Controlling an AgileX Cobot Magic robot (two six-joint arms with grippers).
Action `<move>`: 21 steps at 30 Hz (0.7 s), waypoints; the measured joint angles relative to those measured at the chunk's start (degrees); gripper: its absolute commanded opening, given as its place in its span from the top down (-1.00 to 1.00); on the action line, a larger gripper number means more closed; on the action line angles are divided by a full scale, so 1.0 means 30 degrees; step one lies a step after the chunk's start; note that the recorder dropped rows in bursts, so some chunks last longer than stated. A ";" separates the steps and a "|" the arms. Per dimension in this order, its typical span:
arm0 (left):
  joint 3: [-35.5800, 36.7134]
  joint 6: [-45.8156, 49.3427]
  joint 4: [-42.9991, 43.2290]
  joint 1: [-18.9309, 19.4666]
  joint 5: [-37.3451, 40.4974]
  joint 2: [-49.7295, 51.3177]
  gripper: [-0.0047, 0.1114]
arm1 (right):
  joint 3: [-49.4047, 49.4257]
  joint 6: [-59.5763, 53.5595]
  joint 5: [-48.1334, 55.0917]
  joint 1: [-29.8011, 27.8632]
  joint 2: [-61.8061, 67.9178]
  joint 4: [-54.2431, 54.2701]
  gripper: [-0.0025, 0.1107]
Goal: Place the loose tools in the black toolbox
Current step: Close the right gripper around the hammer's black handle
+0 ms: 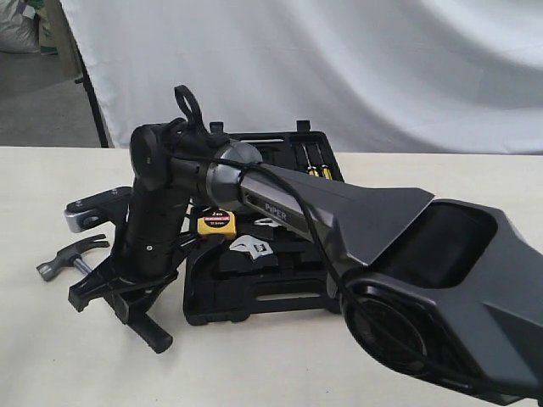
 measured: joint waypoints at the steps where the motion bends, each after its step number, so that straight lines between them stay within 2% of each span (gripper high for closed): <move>1: 0.0000 0.0000 0.0000 0.0000 0.0000 0.0000 0.91 | 0.0000 0.0000 0.0000 0.0039 0.0000 0.0000 0.96; 14: 0.0000 0.0000 0.0000 0.0000 0.0000 0.0000 0.91 | 0.0934 -0.0007 0.0077 0.1816 -0.1560 -0.2162 0.96; 21: 0.0000 0.0000 0.0000 0.0000 0.0000 0.0000 0.91 | 0.4296 0.0107 0.0045 0.1866 -0.3429 -0.2484 0.96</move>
